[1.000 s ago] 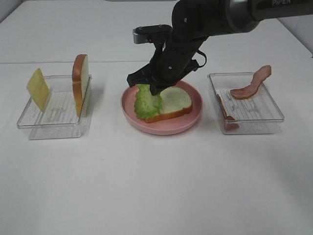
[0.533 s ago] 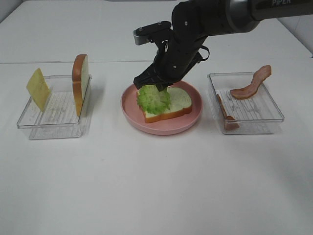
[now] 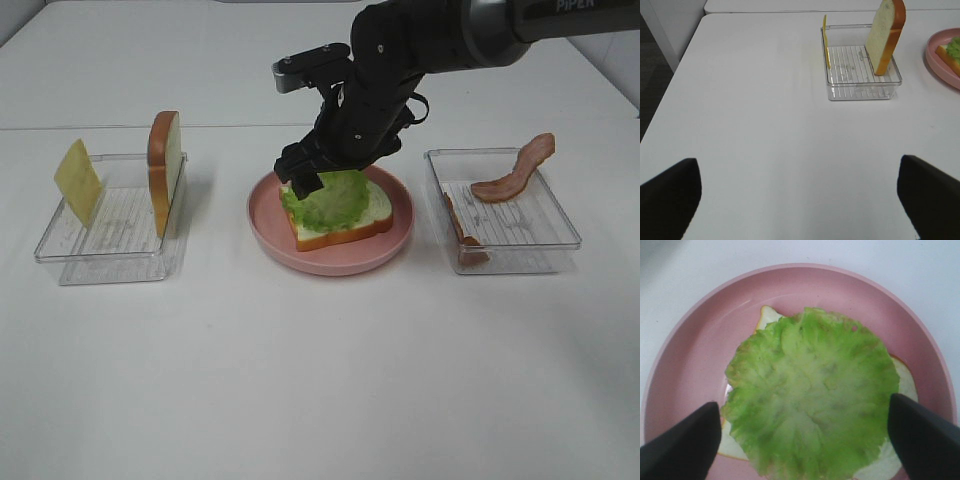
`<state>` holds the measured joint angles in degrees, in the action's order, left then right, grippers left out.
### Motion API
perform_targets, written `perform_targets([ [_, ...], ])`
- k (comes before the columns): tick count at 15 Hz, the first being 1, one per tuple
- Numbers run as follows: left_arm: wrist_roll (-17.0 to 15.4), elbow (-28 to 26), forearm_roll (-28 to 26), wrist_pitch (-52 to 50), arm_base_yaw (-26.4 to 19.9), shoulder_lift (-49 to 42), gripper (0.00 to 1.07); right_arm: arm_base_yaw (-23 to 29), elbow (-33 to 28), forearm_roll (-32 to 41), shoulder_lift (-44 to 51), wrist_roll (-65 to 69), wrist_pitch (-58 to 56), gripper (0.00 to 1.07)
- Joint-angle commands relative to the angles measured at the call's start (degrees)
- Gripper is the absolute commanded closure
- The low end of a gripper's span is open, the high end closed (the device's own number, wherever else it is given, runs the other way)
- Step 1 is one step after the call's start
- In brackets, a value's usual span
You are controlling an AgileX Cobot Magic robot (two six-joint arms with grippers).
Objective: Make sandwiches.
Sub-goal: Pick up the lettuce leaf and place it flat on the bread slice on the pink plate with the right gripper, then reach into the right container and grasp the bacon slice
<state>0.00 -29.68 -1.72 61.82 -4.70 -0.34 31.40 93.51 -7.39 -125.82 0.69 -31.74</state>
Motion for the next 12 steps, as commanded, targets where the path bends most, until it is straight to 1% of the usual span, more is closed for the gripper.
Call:
perform_targets([
  [1, -0.3, 0.1, 0.0, -0.1, 0.3, -0.7, 0.07, -0.1, 0.6, -2.6, -0.1, 0.1, -2.9, 0.09],
  [2, -0.3, 0.1, 0.0, -0.1, 0.3, -0.7, 0.07, -0.1, 2.8, -4.0, -0.1, 0.1, -8.8, 0.09],
  [4, -0.3, 0.1, 0.0, -0.1, 0.3, -0.7, 0.07, -0.1, 8.3, -4.0, 0.3, 1.2, -18.0, 0.09],
  [5, -0.3, 0.1, 0.0, -0.1, 0.3, -0.7, 0.07, -0.1, 9.7, -4.0, 0.5, 1.2, -19.8, 0.09],
  [7, -0.3, 0.1, 0.0, -0.1, 0.3, -0.7, 0.07, -0.2, 15.3, -4.5, 2.7, 1.1, -26.8, 0.09],
  [9, -0.3, 0.1, 0.0, -0.1, 0.3, -0.7, 0.07, -0.9, 18.1, -5.2, 4.8, 0.3, -32.5, 0.09],
  [10, -0.3, 0.1, 0.0, -0.1, 0.3, -0.7, 0.07, -0.9, 18.6, -4.8, 5.0, -0.3, -33.7, 0.09],
  [12, -0.3, 0.1, 0.0, -0.1, 0.3, -0.7, 0.07, -3.7, 18.5, -3.3, 6.8, -0.7, -38.3, 0.09],
])
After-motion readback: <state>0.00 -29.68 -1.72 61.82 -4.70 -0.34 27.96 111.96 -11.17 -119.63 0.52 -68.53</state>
